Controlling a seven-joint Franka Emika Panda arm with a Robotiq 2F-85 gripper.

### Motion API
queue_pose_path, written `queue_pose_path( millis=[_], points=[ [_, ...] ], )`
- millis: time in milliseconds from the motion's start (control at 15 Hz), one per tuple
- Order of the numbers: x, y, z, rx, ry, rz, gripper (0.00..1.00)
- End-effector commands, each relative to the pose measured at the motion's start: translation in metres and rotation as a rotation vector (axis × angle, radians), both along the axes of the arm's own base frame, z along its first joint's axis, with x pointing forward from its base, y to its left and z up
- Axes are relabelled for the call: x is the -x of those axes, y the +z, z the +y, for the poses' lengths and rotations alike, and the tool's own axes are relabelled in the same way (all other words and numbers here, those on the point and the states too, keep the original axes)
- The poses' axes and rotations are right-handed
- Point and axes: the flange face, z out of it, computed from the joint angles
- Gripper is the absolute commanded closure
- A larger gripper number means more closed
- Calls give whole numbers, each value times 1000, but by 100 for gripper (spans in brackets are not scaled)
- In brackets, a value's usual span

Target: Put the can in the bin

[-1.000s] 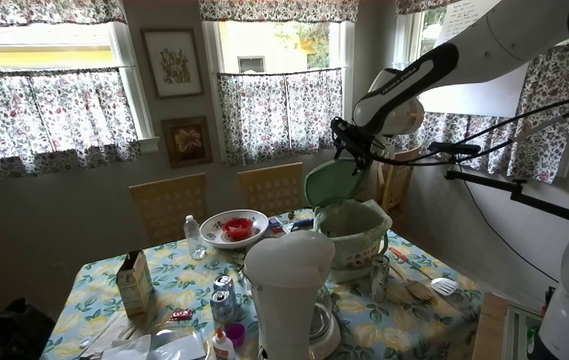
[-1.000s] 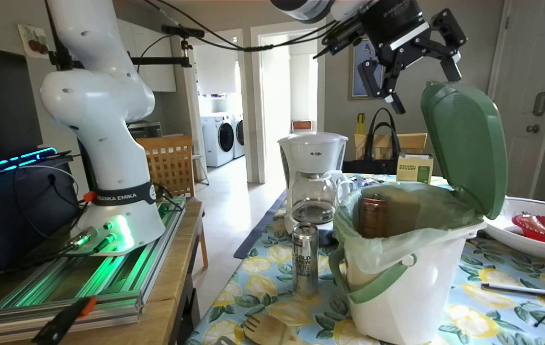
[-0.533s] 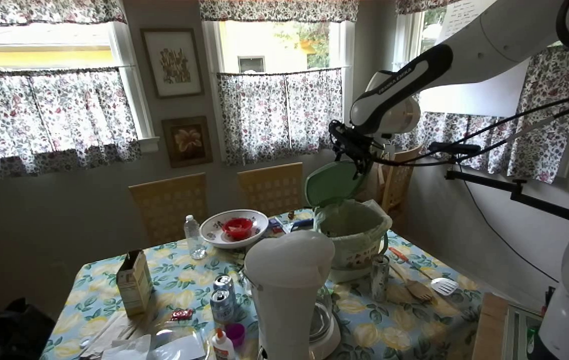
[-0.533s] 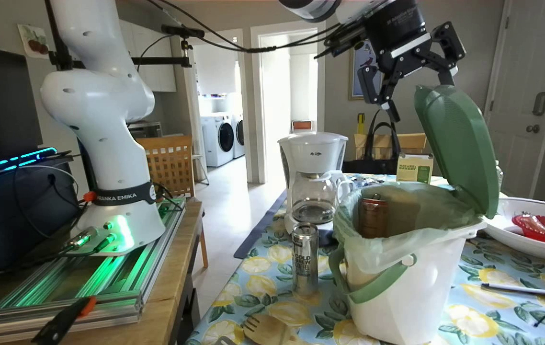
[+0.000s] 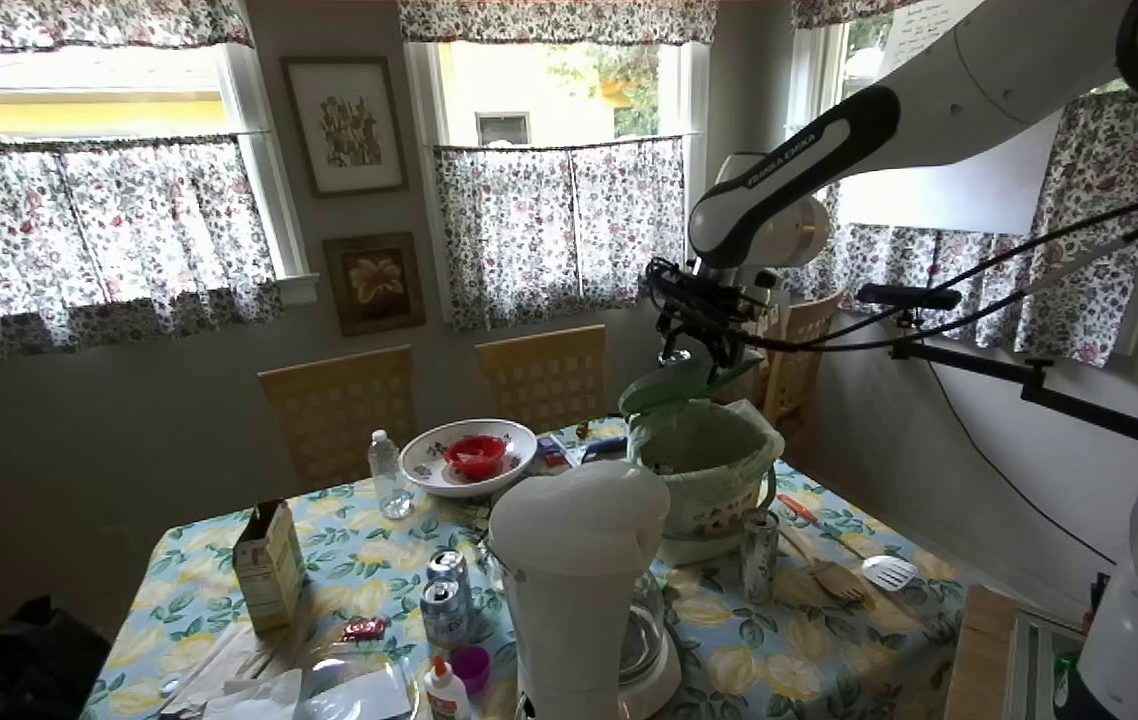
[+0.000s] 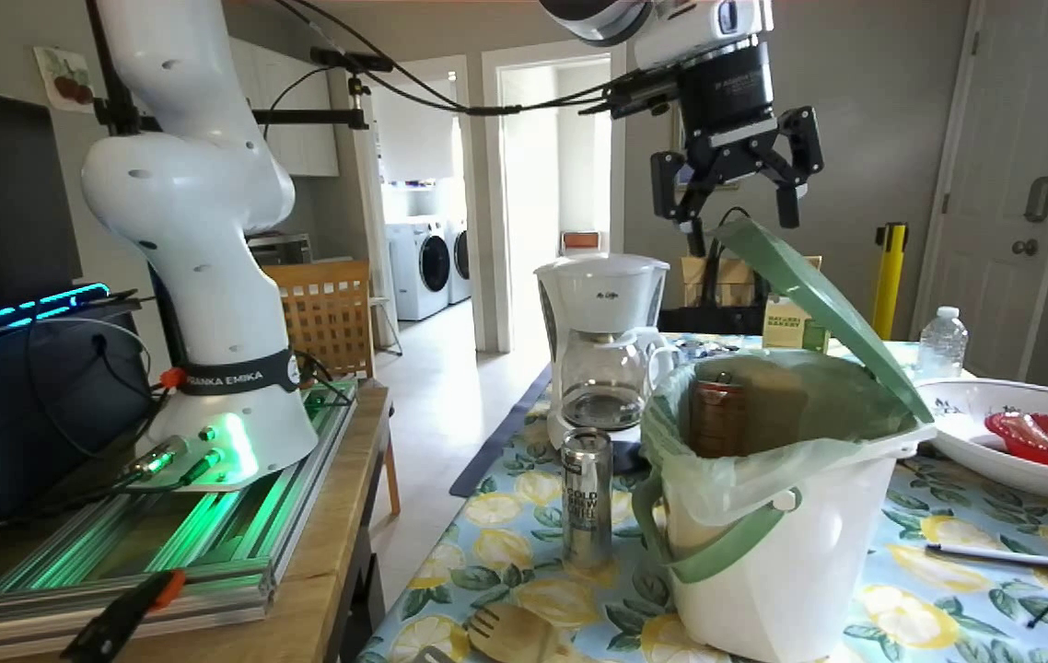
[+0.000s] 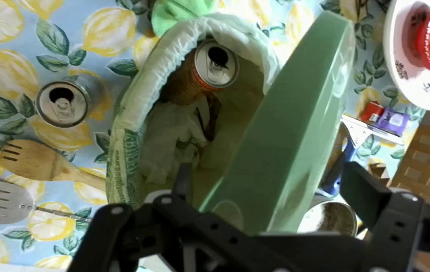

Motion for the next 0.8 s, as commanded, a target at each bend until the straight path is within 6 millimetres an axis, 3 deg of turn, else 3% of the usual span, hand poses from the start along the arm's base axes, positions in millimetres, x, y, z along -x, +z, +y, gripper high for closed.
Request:
queue_pose_path(
  millis=[0,533,733],
  points=[
    [4,-4,12,-44,52,71,0],
    [16,-19,49,-93,213,221,0],
    [24,-18,62,-39,350,267,0]
  ],
)
